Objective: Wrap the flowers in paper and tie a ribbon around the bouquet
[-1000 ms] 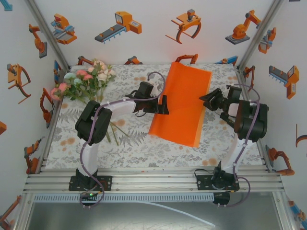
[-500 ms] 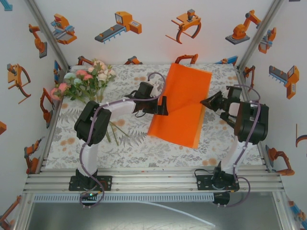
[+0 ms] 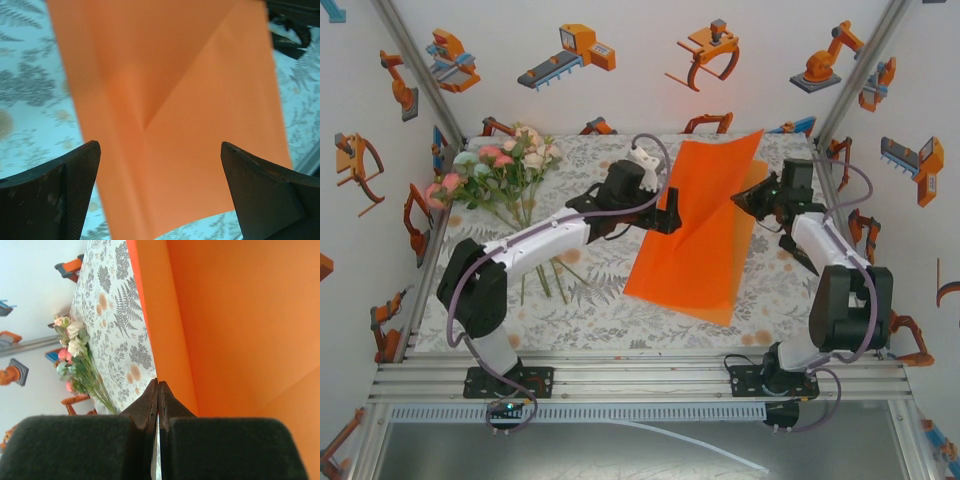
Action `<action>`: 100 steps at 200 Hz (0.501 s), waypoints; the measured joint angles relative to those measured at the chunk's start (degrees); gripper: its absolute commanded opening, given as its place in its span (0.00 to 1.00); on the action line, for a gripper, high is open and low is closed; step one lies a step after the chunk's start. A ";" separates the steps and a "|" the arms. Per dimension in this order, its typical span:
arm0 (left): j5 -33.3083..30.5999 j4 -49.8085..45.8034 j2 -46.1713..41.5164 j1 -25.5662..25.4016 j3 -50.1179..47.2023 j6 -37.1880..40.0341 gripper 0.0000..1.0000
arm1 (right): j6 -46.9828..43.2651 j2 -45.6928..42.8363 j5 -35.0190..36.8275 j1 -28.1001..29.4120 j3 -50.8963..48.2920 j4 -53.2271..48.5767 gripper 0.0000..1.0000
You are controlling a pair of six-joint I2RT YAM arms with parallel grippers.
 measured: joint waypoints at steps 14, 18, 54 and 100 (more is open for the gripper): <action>-1.77 0.48 0.68 -3.30 0.85 -1.46 0.97 | 2.71 -1.18 2.69 1.05 0.00 -2.14 0.00; -2.23 0.57 1.09 -4.22 1.22 -1.84 0.97 | 3.56 -1.51 3.41 1.27 0.00 -2.78 0.00; -5.18 1.70 6.99 -9.97 7.69 -4.98 0.98 | 8.59 -2.95 7.34 1.64 0.00 -6.29 0.00; -11.06 2.34 15.02 -14.10 15.54 -6.75 0.98 | 14.56 -4.96 9.22 2.21 0.04 -8.92 0.00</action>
